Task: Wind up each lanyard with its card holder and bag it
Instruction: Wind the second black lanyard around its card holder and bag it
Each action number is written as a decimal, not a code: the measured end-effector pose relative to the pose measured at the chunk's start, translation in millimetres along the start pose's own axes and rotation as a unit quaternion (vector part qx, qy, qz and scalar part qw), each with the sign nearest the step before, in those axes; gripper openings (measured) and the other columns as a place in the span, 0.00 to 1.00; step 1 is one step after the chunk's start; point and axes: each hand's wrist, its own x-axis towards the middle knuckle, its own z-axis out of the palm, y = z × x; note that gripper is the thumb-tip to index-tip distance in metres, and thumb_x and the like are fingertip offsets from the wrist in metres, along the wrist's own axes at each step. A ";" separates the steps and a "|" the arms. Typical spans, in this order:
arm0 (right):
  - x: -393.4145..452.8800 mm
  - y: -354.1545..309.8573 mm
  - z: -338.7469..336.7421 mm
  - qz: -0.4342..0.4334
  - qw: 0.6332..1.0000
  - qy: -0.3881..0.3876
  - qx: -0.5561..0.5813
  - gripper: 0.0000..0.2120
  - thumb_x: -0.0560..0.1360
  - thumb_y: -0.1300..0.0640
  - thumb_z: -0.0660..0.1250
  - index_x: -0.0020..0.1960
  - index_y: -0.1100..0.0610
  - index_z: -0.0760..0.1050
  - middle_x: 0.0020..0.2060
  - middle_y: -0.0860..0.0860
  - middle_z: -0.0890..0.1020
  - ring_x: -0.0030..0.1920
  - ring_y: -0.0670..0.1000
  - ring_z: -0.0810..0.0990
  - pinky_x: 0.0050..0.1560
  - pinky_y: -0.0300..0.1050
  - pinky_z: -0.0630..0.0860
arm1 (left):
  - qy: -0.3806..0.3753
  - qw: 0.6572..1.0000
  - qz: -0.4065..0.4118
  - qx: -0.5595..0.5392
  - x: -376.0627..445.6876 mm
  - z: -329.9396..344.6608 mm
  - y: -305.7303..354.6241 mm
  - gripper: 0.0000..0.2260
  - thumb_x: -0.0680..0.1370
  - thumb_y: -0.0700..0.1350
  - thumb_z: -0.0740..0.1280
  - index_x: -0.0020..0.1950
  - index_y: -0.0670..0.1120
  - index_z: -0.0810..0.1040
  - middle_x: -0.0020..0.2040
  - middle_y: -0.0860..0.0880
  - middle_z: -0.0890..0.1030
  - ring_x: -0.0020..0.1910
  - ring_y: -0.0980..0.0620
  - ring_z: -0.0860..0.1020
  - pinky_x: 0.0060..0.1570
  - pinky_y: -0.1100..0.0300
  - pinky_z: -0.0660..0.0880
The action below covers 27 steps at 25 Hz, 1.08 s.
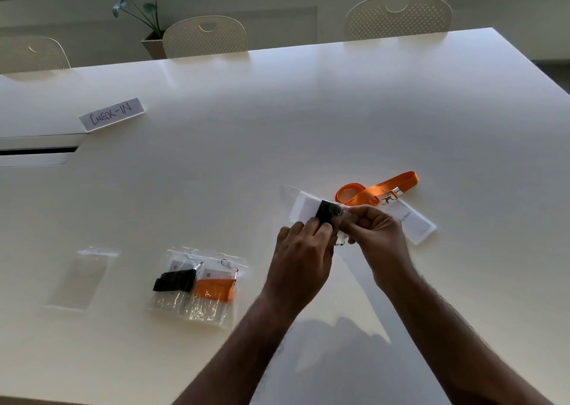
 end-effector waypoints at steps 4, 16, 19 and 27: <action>0.1 3.7 -1.8 0.030 0.999 0.008 0.024 0.07 0.73 0.57 0.77 0.50 0.55 0.84 0.40 0.50 0.89 0.40 0.50 0.87 0.40 0.39 0.83 | -0.007 1.000 0.001 -0.007 -2.4 2.3 -1.6 0.08 0.85 0.47 0.64 0.58 0.45 0.80 0.55 0.47 0.84 0.49 0.47 0.81 0.51 0.53 0.77; -4.0 0.0 4.3 -0.030 0.999 -0.011 0.021 0.07 0.74 0.56 0.76 0.52 0.52 0.87 0.44 0.50 0.90 0.45 0.48 0.89 0.44 0.37 0.83 | -0.021 0.999 0.019 -0.036 -0.4 -3.1 4.3 0.11 0.85 0.49 0.60 0.57 0.46 0.80 0.53 0.49 0.83 0.50 0.49 0.82 0.51 0.54 0.76; -0.7 -2.0 3.7 -0.042 0.999 -0.026 0.000 0.08 0.75 0.59 0.77 0.49 0.46 0.88 0.44 0.49 0.91 0.44 0.47 0.89 0.44 0.37 0.83 | -0.008 0.999 0.033 -0.039 1.5 -9.6 -3.4 0.08 0.85 0.47 0.65 0.55 0.45 0.82 0.51 0.48 0.83 0.51 0.47 0.80 0.52 0.49 0.79; 4.7 -12.5 0.0 -0.072 0.985 -0.128 -0.089 0.13 0.79 0.66 0.73 0.55 0.49 0.87 0.41 0.40 0.90 0.37 0.38 0.85 0.38 0.29 0.77 | -0.036 0.998 0.038 0.044 22.4 -42.4 -38.0 0.26 0.75 0.63 0.74 0.66 0.49 0.79 0.64 0.51 0.81 0.67 0.48 0.77 0.69 0.49 0.67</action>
